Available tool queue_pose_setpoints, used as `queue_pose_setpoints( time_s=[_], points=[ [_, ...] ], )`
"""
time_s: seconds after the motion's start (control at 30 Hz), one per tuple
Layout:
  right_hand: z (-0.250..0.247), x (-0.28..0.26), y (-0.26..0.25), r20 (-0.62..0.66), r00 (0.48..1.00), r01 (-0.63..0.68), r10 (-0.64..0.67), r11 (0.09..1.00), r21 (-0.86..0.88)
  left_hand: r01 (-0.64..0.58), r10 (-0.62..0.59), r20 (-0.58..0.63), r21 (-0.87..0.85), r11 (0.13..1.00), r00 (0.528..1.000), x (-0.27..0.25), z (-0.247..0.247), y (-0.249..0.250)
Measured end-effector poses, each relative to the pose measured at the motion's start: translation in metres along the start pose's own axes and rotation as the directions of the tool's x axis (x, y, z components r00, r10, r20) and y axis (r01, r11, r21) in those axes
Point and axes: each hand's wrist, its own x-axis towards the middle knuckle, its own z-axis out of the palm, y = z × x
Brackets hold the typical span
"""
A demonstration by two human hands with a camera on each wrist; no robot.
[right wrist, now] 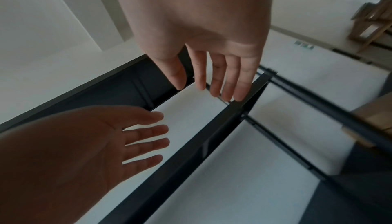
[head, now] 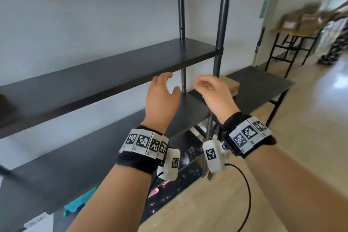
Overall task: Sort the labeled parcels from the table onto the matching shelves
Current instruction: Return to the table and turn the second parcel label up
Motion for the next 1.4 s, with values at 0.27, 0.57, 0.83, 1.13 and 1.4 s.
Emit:
queue_pose_setpoints(
  time_s=[0.27,0.57,0.83,1.13,1.4],
  points=[
    [-0.139,0.042,0.089,-0.037,0.995,-0.099,0.097,0.992,-0.073,0.066,-0.058,0.202,-0.031,0.997,0.978,0.000,0.161,0.059],
    [-0.221,0.098,0.170,-0.091,0.972,-0.227,0.217,0.966,-0.124,0.160,-0.143,0.349,-0.020,0.987,0.926,0.034,0.288,0.081],
    [-0.241,0.207,0.220,-0.082,0.960,-0.278,0.266,0.936,-0.216,0.198,-0.194,0.391,0.031,0.980,0.900,0.123,0.378,0.069],
    [-0.250,0.311,0.258,-0.062,0.948,-0.317,0.313,0.903,-0.289,0.287,-0.301,0.420,0.099,0.953,0.856,0.202,0.451,0.049],
    [-0.254,0.385,0.307,0.087,0.919,-0.335,0.384,0.879,-0.340,0.466,-0.492,0.398,0.169,0.869,0.774,0.234,0.508,0.011]
  ],
)
